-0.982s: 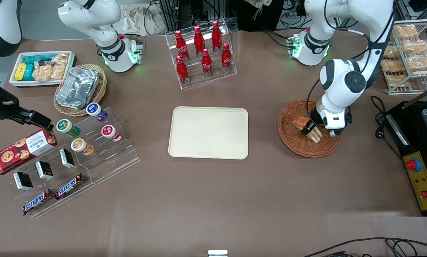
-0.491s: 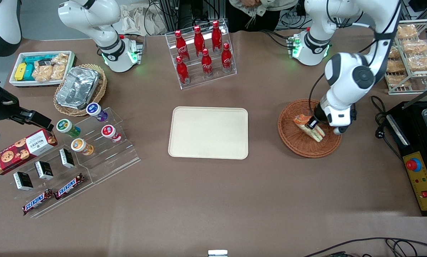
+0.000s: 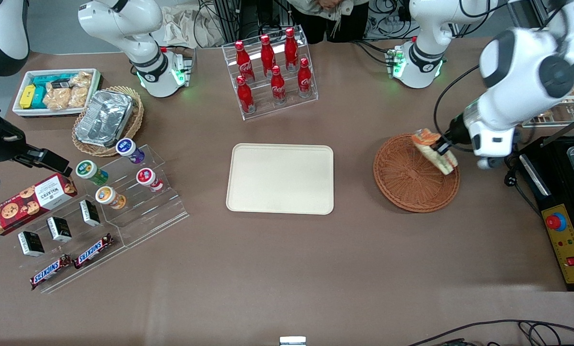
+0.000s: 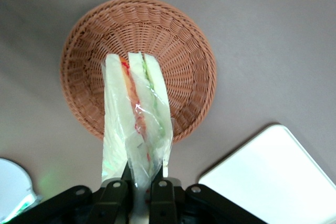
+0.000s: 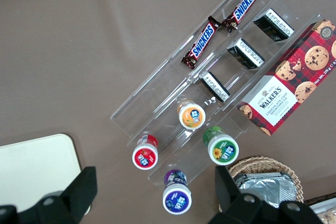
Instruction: Place sandwich from basket to tray
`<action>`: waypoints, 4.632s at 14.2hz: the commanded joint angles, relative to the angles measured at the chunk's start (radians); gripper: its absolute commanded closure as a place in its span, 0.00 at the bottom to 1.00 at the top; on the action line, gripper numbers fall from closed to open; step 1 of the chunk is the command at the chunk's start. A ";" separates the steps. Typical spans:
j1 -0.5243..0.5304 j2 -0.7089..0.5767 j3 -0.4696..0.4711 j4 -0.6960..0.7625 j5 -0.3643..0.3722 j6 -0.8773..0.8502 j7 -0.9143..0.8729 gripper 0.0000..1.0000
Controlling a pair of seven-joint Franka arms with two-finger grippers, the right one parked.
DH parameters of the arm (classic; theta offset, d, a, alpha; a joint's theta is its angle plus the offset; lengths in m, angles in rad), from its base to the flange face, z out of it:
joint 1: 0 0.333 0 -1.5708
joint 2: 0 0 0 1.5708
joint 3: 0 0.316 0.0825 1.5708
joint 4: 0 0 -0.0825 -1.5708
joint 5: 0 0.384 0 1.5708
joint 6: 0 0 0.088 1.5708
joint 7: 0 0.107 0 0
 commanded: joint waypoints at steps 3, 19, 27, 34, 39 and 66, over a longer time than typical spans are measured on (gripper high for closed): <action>0.002 0.020 0.000 0.160 0.010 -0.137 0.061 1.00; -0.277 0.227 -0.094 0.249 -0.005 0.077 0.085 1.00; -0.367 0.457 -0.151 0.245 0.009 0.387 0.171 1.00; -0.406 0.584 -0.148 0.177 0.084 0.571 0.174 1.00; -0.408 0.624 -0.148 0.157 0.099 0.638 0.174 1.00; 0.029 0.040 0.033 0.247 0.153 -0.186 0.772 0.00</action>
